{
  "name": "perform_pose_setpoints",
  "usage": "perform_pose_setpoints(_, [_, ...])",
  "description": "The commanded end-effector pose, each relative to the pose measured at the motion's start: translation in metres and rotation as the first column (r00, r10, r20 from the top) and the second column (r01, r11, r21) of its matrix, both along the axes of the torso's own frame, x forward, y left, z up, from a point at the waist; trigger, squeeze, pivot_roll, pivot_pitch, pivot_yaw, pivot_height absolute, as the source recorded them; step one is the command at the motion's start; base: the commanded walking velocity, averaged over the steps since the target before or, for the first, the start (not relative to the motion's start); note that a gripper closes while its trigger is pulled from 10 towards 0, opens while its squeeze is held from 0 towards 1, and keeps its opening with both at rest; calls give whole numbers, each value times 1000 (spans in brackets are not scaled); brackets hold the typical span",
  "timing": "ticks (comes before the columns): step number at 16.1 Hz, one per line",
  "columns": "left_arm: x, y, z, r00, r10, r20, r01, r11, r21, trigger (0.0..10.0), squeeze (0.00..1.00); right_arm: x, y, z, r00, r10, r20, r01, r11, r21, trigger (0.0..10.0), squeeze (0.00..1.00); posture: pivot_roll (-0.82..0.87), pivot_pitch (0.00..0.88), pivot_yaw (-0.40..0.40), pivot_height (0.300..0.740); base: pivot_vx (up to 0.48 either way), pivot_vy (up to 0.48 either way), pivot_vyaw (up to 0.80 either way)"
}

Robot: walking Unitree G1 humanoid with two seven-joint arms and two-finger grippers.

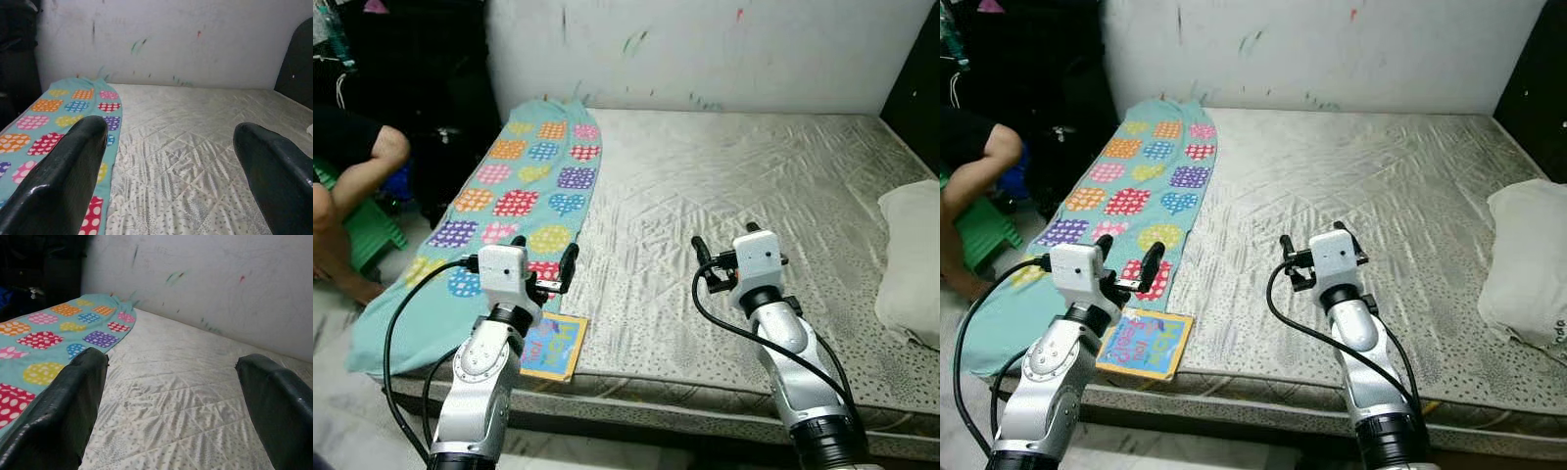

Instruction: Clean up the room

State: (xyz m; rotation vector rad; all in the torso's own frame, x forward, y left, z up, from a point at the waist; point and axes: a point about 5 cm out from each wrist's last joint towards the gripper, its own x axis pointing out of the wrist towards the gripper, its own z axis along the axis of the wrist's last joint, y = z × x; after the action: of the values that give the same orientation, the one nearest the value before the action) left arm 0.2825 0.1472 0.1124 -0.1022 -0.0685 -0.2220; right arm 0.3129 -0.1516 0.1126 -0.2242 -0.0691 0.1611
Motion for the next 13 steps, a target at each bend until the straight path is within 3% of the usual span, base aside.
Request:
perform_pose_setpoints(1, [1, 2, 2, 1000, 15, 5, -15, 1000, -4, 10000, 0, 2, 2, 4, 1000, 11, 18, -11, 1000, -1, 10000, 0, -84, 0, 37, 740, 0, 0, 0])
perform_pose_setpoints(3, [1, 0, 4, 1000, -17, 24, 17, 1000, -5, 10000, 0, 2, 2, 4, 1000, 12, 18, -12, 1000, -1, 10000, 0, -84, 0, 38, 740, 0, 0, 0])
perform_pose_setpoints(13, [0, -1, 4, 999, -26, 26, 26, 1000, 1, 10000, 0, 2, 2, 5, 1000, 8, 19, -8, 1000, 1, 10000, 0, -83, 0, 37, 740, 270, 0, 0])
